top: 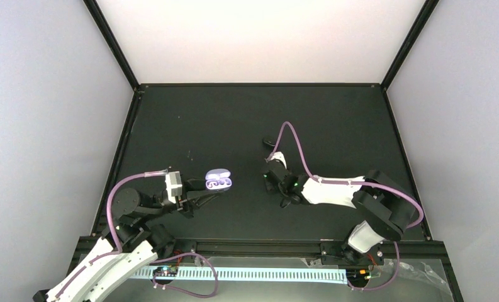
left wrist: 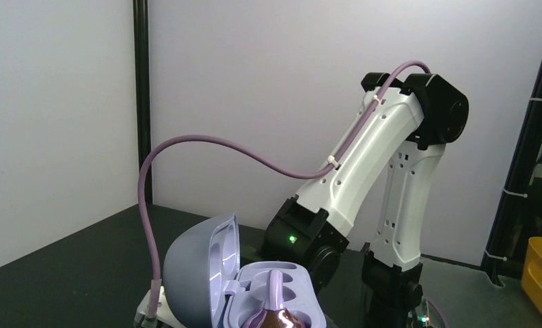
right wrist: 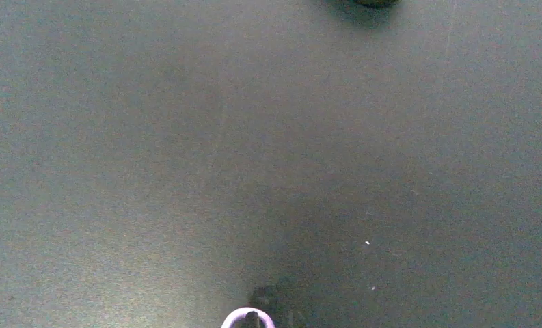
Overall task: Insert the wireless bluetooth earbuds into the charging case
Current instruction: Place the earbud at the center of the board.
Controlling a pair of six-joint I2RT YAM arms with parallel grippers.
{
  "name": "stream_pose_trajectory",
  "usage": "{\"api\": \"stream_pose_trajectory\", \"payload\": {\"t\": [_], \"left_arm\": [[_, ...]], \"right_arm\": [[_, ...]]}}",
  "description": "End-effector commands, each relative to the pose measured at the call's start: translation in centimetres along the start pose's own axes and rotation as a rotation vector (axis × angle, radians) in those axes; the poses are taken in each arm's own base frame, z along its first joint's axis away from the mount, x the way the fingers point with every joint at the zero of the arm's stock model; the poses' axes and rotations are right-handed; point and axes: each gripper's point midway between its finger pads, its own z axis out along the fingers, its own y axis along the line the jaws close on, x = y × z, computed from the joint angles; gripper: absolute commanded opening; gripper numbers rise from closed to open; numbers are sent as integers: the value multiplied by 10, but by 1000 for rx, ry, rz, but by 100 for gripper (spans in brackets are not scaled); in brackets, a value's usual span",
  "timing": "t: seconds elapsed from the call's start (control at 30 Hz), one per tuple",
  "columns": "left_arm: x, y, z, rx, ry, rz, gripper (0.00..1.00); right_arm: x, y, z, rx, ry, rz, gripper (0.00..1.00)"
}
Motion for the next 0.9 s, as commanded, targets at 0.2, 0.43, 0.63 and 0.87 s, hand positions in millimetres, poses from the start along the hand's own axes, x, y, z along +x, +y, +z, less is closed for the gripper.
{"api": "stream_pose_trajectory", "payload": {"t": [0.2,0.43,0.63,0.87], "left_arm": [[-3,-2,2,19,-17,0,2],[-2,-2,3,20,-14,-3,2],[-2,-2,4,22,-12,-4,2],[-1,-2,4,25,-10,-8,1]], "right_arm": [[5,-6,4,19,63,27,10],[6,-8,1,18,77,40,20],[3,-9,-2,7,82,53,20],[-6,-8,-4,-45,123,32,21]]}}
